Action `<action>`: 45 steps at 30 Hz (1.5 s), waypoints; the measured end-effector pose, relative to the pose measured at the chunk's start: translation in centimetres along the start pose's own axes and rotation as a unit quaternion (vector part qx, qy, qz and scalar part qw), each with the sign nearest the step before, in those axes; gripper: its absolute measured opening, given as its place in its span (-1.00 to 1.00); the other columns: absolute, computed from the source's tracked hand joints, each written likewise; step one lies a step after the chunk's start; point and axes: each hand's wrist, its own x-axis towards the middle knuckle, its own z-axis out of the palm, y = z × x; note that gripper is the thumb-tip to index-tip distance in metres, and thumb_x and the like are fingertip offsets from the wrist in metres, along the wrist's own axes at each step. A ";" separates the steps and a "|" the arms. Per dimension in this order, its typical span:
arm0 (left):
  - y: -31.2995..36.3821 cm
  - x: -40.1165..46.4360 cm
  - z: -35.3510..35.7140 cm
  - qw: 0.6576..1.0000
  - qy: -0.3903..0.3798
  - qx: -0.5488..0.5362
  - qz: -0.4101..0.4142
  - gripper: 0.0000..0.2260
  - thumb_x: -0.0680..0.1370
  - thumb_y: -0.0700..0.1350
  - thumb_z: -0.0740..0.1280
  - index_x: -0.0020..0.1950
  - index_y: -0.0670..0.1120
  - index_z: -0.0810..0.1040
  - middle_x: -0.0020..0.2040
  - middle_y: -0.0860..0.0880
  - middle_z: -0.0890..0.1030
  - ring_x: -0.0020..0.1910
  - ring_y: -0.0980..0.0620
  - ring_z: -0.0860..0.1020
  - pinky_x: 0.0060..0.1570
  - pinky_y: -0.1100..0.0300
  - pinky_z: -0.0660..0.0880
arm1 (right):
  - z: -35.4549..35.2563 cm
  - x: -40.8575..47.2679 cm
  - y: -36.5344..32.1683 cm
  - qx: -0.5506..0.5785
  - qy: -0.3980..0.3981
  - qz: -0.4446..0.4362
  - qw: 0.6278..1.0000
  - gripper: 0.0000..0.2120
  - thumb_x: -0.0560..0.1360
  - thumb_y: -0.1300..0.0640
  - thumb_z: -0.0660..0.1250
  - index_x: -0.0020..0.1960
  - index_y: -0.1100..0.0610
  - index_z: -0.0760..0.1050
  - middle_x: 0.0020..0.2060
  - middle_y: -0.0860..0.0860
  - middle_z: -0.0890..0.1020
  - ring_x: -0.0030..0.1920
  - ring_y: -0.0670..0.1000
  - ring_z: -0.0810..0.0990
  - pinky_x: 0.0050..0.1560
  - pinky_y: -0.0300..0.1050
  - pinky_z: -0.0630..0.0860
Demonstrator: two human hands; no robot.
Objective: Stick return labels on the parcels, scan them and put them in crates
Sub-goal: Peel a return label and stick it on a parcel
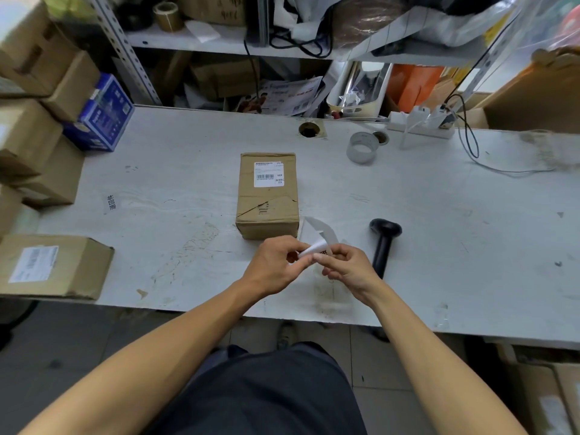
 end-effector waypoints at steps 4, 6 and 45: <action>0.3 -0.1 -0.2 0.998 -0.010 -0.038 -0.049 -0.80 0.63 0.00 0.35 0.09 -0.03 0.74 -0.14 0.10 0.68 -0.17 0.11 0.61 -0.18 0.14 0.57 | 0.5 0.1 0.1 -0.026 0.030 -0.024 0.999 -0.72 0.44 0.01 0.55 -0.02 0.19 0.62 -0.22 0.03 0.72 -0.28 -0.04 0.64 -0.16 -0.17 0.54; 0.1 -0.1 -0.4 0.996 -0.013 -0.048 -0.079 -0.81 0.65 -0.04 0.33 0.10 -0.03 0.73 -0.14 0.10 0.68 -0.16 0.12 0.60 -0.16 0.13 0.55 | 0.6 0.3 0.0 -0.039 0.030 -0.037 0.998 -0.71 0.45 0.03 0.55 0.00 0.23 0.61 -0.18 0.07 0.74 -0.24 -0.02 0.67 -0.18 -0.18 0.53; -5.4 3.7 -10.1 0.904 0.163 -0.195 -0.344 -0.56 0.41 -0.02 0.61 0.22 -0.03 0.57 0.03 -0.03 0.60 0.01 -0.02 0.58 -0.11 0.21 0.49 | 10.1 8.4 -8.0 -0.263 0.166 -0.156 0.937 -0.47 0.41 0.15 0.54 0.32 -0.03 0.46 -0.13 -0.07 0.66 -0.14 -0.05 0.67 -0.04 -0.03 0.64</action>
